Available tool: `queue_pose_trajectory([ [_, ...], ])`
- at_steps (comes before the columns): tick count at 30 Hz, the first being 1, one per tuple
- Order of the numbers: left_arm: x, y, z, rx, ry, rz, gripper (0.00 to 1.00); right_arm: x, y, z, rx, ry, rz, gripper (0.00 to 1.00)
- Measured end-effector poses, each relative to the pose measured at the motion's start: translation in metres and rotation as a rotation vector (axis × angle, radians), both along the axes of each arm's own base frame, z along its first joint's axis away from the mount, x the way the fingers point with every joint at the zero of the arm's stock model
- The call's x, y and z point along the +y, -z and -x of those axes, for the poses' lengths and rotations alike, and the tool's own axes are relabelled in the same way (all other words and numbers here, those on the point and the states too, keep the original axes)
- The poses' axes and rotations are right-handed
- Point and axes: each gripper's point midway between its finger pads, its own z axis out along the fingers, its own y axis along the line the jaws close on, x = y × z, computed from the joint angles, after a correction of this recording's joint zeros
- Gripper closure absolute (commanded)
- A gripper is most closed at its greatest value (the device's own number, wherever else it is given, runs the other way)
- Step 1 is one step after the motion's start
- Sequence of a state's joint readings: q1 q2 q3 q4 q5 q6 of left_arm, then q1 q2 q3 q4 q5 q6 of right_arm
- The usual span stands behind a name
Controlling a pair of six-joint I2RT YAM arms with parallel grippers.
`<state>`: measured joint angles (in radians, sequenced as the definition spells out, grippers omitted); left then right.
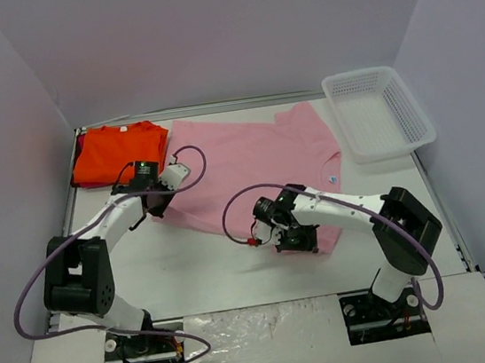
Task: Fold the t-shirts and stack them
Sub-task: Grap the side of the flattened tshirt closest away from the robot with both arms
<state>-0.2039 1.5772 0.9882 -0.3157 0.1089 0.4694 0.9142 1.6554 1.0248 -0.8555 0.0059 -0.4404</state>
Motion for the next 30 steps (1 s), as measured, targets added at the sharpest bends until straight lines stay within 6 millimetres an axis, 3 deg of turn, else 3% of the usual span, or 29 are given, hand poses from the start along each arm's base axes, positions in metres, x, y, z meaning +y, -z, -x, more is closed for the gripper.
queue_pose_trajectory([
  [8,-0.012,-0.027,0.038,-0.045,0.075,0.015,0.98,-0.034,-0.039,-0.021,-0.021,0.108,-0.039,1.0],
  [16,-0.02,-0.027,0.078,-0.027,0.135,0.023,0.98,-0.057,-0.061,-0.036,0.001,0.172,-0.053,1.0],
  [24,-0.016,-0.043,0.088,-0.069,0.135,0.033,0.98,-0.072,-0.08,-0.073,-0.04,0.235,-0.088,1.0],
  [30,-0.015,-0.047,0.089,-0.075,0.132,0.029,0.98,-0.071,-0.081,-0.102,-0.039,0.24,-0.09,1.0],
])
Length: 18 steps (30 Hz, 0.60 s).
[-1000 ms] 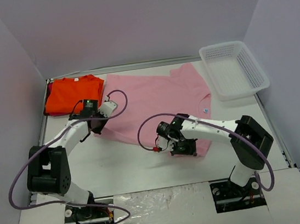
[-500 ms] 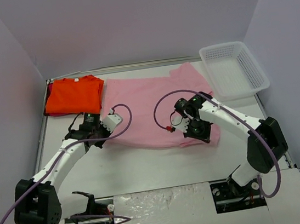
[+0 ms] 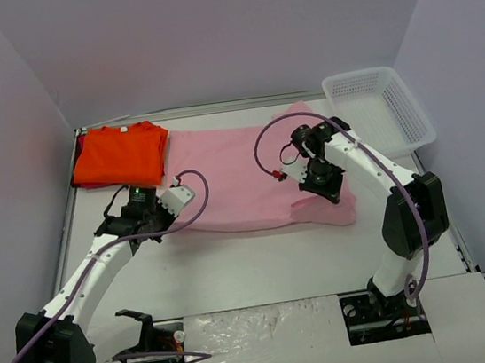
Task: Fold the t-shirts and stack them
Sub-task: Grap the side of the flattened tshirt closest away from the robot with both arms, then fold the flattened tshirt in 1/3 of the way
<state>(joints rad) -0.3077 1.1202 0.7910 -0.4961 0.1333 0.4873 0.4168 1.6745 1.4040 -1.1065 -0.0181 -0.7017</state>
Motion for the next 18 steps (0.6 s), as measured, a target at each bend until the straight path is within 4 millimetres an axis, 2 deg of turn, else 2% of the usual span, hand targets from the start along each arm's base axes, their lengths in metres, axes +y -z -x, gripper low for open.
queue_pose_trajectory([
  [10,0.002,0.005,-0.01,0.015,-0.01,-0.03,0.98,0.017,0.004,-0.052,-0.021,-0.007,-0.019,1.0],
  [18,0.001,0.012,-0.031,0.029,-0.017,-0.062,0.98,0.016,0.02,-0.081,-0.002,0.005,-0.015,1.0],
])
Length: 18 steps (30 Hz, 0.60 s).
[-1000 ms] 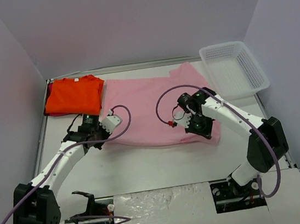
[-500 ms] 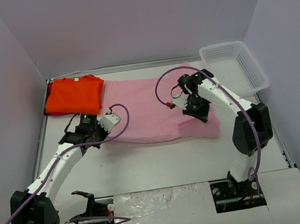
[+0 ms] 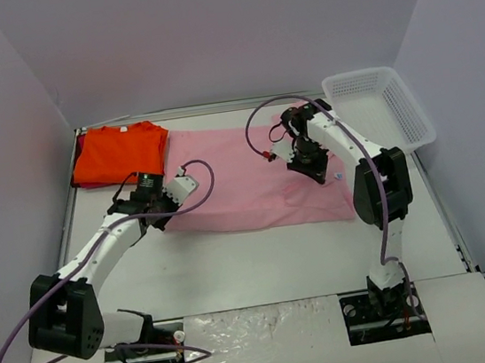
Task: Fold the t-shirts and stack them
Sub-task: Fold the flattened tshirt in 1/3 of the way
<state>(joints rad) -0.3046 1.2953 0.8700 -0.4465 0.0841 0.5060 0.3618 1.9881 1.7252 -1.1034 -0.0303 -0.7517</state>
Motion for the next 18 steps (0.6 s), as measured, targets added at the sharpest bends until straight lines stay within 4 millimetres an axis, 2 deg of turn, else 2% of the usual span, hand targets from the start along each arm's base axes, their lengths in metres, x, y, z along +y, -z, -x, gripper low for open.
queue_pose_trajectory([
  [8,-0.003,0.006,-0.032,0.0,-0.005,-0.02,0.98,-0.008,0.021,-0.025,0.028,0.021,0.007,1.0],
  [18,-0.004,0.028,-0.048,0.041,0.005,-0.05,0.98,-0.009,0.043,-0.05,0.042,0.026,0.007,1.0],
])
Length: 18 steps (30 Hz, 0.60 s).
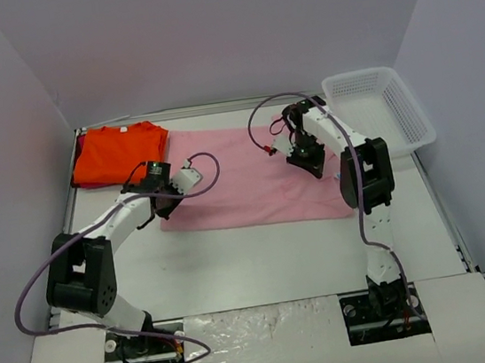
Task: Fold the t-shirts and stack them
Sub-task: Fold the flattened tshirt in 1/3 of the way
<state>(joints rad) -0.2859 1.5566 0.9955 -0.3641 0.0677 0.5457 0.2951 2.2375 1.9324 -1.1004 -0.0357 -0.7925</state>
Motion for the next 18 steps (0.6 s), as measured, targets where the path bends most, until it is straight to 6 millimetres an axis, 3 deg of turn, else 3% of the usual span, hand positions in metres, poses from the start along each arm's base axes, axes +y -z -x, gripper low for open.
queue_pose_trajectory([
  [4,0.003,0.005,-0.005,0.002,-0.011,-0.013,0.97,0.001,0.007,-0.004,0.009,-0.002,-0.001,1.0],
  [5,0.004,0.006,-0.007,0.002,-0.012,-0.017,0.92,0.002,0.009,-0.005,0.011,-0.002,-0.003,1.0],
  [6,0.003,0.007,-0.009,0.0,-0.013,-0.019,0.78,0.002,0.011,-0.005,0.017,-0.002,-0.001,1.0],
  [7,0.004,0.008,-0.011,-0.003,-0.01,-0.024,0.72,0.002,0.013,-0.006,0.019,-0.001,-0.001,0.9],
  [9,0.003,0.009,-0.016,-0.004,-0.013,-0.029,0.62,0.001,0.017,-0.007,0.024,0.002,0.001,0.85],
  [10,0.003,0.008,-0.021,-0.008,-0.014,-0.033,0.57,0.001,0.019,-0.008,0.024,0.004,0.0,0.77],
  [14,0.002,0.003,-0.038,-0.037,-0.023,-0.042,0.47,0.003,0.016,-0.017,-0.001,0.012,-0.006,0.71],
  [18,0.001,-0.016,-0.055,-0.094,-0.039,-0.042,0.42,0.006,0.003,-0.032,-0.064,0.021,-0.013,0.69],
])
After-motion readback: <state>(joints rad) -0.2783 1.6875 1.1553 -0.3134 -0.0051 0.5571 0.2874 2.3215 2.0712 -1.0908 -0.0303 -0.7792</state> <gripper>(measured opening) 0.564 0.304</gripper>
